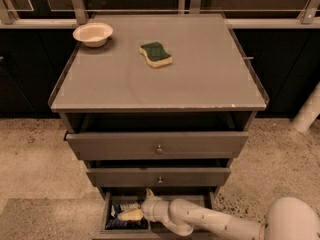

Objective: Pick blue chip bag from bottom drawer and place on counter

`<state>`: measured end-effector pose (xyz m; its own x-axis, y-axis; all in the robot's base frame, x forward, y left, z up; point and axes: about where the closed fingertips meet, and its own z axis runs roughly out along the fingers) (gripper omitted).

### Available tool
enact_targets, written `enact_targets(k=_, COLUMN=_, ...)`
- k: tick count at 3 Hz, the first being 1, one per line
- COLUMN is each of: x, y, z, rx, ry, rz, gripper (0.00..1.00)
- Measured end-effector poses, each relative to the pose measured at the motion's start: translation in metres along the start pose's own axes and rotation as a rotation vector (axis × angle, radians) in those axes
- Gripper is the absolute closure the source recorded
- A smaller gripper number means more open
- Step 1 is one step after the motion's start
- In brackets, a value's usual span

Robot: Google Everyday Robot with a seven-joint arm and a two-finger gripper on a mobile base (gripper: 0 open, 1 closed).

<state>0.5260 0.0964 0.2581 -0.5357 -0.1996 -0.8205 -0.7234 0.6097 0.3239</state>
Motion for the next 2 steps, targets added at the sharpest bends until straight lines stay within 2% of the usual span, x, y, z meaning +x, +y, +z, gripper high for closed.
enact_targets(k=1, x=0.01, y=-0.002, z=0.014, rx=-0.019, ry=0.014, rz=0.023, gripper=0.0)
enact_targets(k=2, x=0.017, y=-0.003, z=0.041, rx=-0.044, ry=0.031, rz=0.036, gripper=0.0)
